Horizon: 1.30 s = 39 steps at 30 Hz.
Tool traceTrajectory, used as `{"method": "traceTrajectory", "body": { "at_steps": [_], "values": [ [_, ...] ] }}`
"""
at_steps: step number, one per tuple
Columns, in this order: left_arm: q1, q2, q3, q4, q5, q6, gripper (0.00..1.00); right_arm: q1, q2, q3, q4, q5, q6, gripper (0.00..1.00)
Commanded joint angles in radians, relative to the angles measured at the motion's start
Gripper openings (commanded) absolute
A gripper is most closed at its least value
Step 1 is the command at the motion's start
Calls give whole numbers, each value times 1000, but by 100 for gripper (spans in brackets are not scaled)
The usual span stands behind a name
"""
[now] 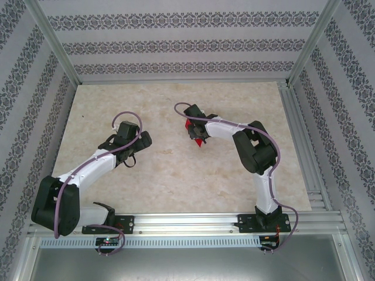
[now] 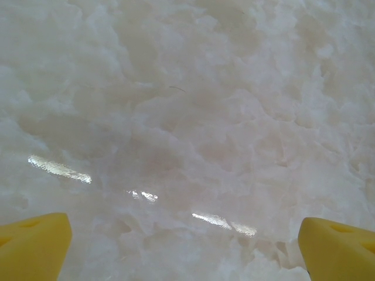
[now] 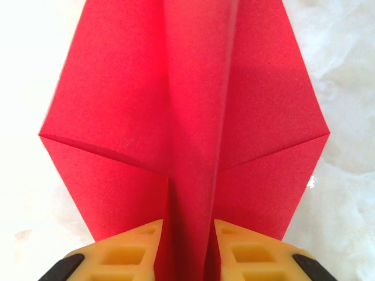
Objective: Fold a paper plane with a square sheet of paper (pick it up from the middle)
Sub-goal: Move a paper plane to the center of the table, then reset both arms
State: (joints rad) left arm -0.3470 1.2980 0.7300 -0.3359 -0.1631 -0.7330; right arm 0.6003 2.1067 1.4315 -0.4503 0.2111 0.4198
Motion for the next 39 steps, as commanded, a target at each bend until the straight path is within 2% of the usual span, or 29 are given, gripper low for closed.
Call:
{"method": "traceTrajectory", "body": {
  "at_steps": [1, 6, 9, 13, 17, 24, 27, 28, 32, 36, 39],
  "values": [
    [13, 5, 12, -18, -3, 25, 100, 7, 36, 20, -7, -3, 11, 24],
    [13, -1, 16, -25, -5, 28, 100, 9, 22, 18, -10, -1, 15, 25],
    [13, -8, 26, -37, -16, 32, 100, 11, -38, 35, -37, 8, 14, 29],
    [15, -24, 46, -68, -45, 35, 100, 12, -138, 79, -106, 35, 22, 43],
    [15, -33, 82, -103, -77, 48, 100, 12, -253, 77, -129, 62, 24, 61],
    [46, -61, 136, -124, -127, 106, 100, -29, -502, -44, -55, 162, -13, 83],
    [76, -94, 130, -83, -159, 164, 100, -68, -633, -165, 49, 263, -69, 97],
    [88, -109, 122, -59, -172, 188, 100, -86, -675, -215, 98, 292, -93, 98],
    [129, -170, 52, 52, -261, 265, 100, -186, -797, -353, 188, 355, -149, 98],
    [176, -222, -43, 185, -322, 348, 100, -328, -862, -467, 218, 374, -136, 98],
    [220, -232, -98, 249, -300, 411, 100, -419, -912, -613, 351, 353, -169, 98]
  ]
}}
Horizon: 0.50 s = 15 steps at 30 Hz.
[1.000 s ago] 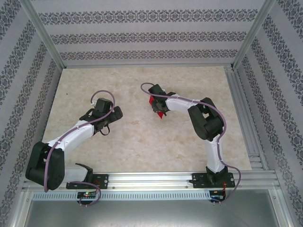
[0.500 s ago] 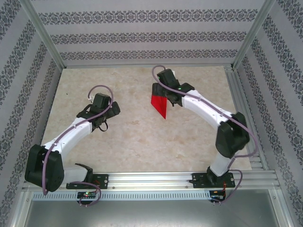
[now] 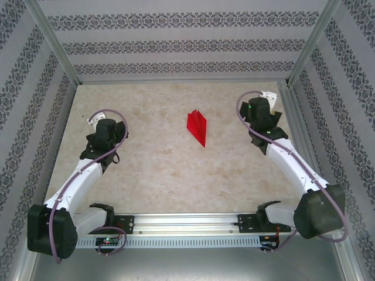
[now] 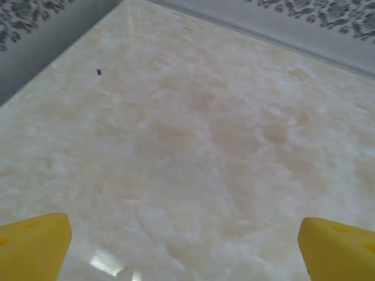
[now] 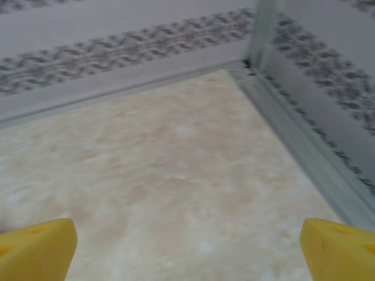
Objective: Fold a paper plane with a square sheet of paper (pick it up from the middle)
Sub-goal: Reset both arms
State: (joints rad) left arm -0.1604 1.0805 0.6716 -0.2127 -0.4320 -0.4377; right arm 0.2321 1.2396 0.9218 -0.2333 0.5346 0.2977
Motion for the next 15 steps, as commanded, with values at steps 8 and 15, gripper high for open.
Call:
{"method": "traceTrajectory", "body": {
  "at_steps": [8, 15],
  "values": [
    [73, 20, -244, 547, 116, 341, 100, -148, -72, -449, 599, 35, -158, 98],
    [82, 148, -311, 820, 311, 454, 100, -178, 50, -519, 841, -138, -251, 98]
  ]
}}
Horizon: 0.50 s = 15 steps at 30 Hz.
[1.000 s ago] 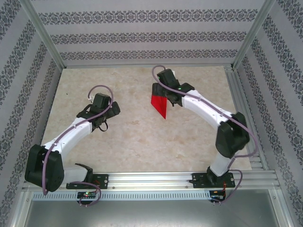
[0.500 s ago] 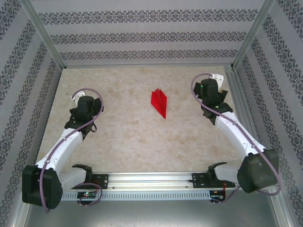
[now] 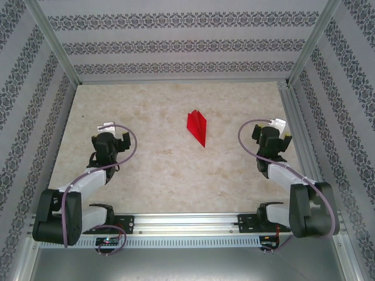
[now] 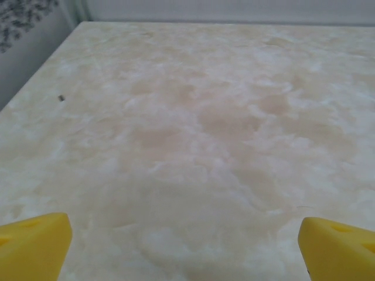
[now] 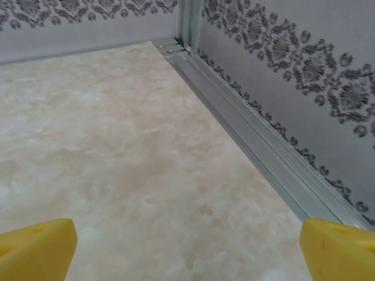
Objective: Fold a paper plane with a square sheet of paper (pick it up from the middle)
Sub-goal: Reset both arms
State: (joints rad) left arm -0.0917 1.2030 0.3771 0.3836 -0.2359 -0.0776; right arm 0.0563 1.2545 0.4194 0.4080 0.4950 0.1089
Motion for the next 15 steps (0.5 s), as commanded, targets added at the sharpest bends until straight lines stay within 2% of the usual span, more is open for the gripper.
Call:
{"method": "traceTrajectory", "body": {
  "at_steps": [1, 7, 10, 13, 15],
  "values": [
    [14, 41, -14, 240, 127, 109, 100, -3, 58, -24, 246, -128, -70, 98],
    [61, 114, -43, 371, 249, 105, 100, -6, 149, -39, 425, -242, -126, 98],
    [68, 162, -30, 395, 270, 96, 100, -7, 225, -40, 509, -277, -137, 98],
    [70, 217, -24, 437, 286, 92, 100, -29, 229, -35, 489, -316, -117, 98],
    [70, 271, -17, 478, 287, 87, 100, -37, 247, -50, 536, -333, -113, 98]
  ]
}}
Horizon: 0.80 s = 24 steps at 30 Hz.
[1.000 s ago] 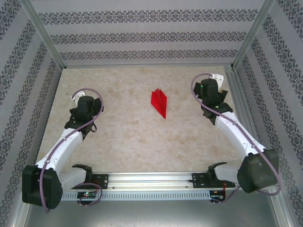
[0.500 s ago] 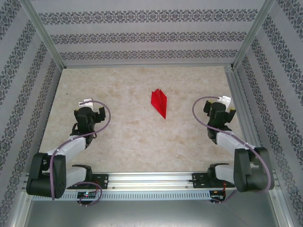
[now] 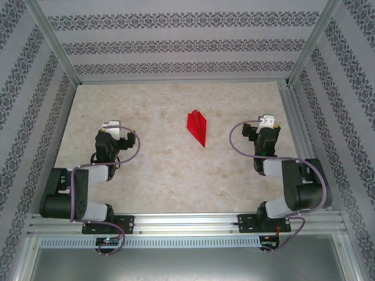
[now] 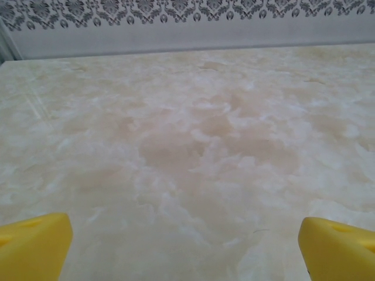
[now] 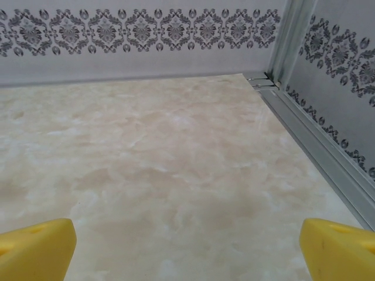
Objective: Fold a paper plane with a square sheet of paper (pick it up from the middle)
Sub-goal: Reset both arms
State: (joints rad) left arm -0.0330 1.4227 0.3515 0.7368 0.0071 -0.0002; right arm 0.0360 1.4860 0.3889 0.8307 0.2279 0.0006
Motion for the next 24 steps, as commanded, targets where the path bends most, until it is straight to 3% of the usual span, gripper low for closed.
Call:
{"method": "traceTrajectory", "body": {
  "at_steps": [1, 3, 8, 24],
  "values": [
    [12, 74, 17, 131, 46, 9, 100, -18, 28, -27, 132, -68, -6, 98],
    [12, 99, 39, 114, 44, 9, 100, -19, 59, -41, 211, -69, -6, 98],
    [-14, 142, 63, 98, -12, 26, 100, -34, 49, -27, 157, -72, 15, 98],
    [-19, 139, 66, 88, -12, 31, 100, -35, 51, -27, 160, -72, 14, 98]
  ]
}}
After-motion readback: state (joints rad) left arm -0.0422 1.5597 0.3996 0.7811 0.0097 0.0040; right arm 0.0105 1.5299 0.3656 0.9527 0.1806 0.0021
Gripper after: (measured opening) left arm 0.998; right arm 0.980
